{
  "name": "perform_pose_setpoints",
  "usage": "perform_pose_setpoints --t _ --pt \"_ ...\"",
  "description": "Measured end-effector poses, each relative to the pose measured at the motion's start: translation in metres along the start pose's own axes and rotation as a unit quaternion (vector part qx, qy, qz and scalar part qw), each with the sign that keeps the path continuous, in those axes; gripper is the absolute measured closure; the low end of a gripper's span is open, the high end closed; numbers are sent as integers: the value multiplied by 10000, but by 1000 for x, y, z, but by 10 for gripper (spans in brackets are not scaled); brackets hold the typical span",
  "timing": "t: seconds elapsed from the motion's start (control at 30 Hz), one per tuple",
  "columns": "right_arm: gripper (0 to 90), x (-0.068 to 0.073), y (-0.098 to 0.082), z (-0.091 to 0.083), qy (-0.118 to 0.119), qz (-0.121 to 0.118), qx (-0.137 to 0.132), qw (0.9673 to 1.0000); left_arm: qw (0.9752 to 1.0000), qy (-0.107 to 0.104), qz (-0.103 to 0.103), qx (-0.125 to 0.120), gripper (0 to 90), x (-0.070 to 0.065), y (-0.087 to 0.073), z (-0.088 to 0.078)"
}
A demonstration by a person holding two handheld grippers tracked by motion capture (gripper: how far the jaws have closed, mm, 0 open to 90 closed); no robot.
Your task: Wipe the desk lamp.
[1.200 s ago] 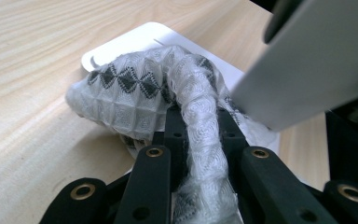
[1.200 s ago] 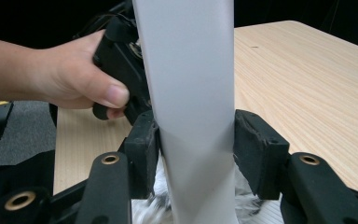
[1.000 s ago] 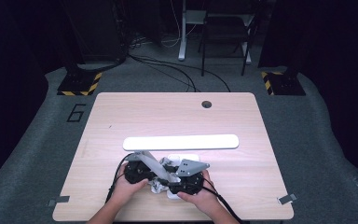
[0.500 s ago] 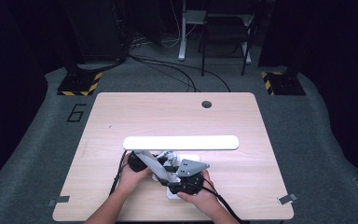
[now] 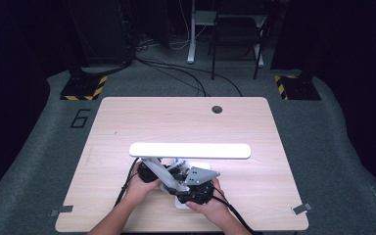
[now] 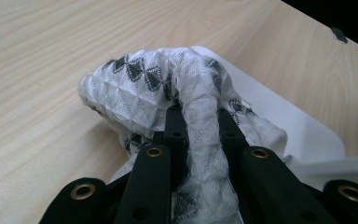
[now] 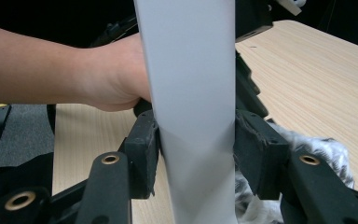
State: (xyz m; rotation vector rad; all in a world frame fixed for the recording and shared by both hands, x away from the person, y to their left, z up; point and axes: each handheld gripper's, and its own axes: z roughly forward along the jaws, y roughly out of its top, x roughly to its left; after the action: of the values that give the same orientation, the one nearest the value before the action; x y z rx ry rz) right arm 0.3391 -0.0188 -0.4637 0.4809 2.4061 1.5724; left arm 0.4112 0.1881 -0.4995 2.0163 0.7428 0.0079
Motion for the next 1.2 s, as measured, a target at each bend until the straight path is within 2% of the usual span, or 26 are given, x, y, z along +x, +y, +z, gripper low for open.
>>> perform_pose_setpoints --t 0.07,0.13,0.27,0.6,0.67,0.8,1.2 --pt "517 0 0 0 -27 2 16 10000 9999 -96 -91 -15 789 -2 -4 -2" --pt "517 1 0 0 -30 1 20 10000 9998 -146 -94 -19 790 -3 -8 -4" --pt "517 0 0 0 -30 -12 8 10000 9998 -193 -23 53 790 -8 -14 -9" --pt "518 2 0 0 -27 22 24 10000 9998 -95 136 85 790 -19 -29 -20" --pt "519 2 1 -1 -40 -34 29 10000 9996 -163 184 152 790 -22 -31 -22" --pt "519 2 1 0 -60 -26 28 10000 9994 -173 245 183 790 -27 -34 -24" --pt "521 4 0 0 -113 0 32 9999 9987 -324 276 287 790 -36 -40 -29"
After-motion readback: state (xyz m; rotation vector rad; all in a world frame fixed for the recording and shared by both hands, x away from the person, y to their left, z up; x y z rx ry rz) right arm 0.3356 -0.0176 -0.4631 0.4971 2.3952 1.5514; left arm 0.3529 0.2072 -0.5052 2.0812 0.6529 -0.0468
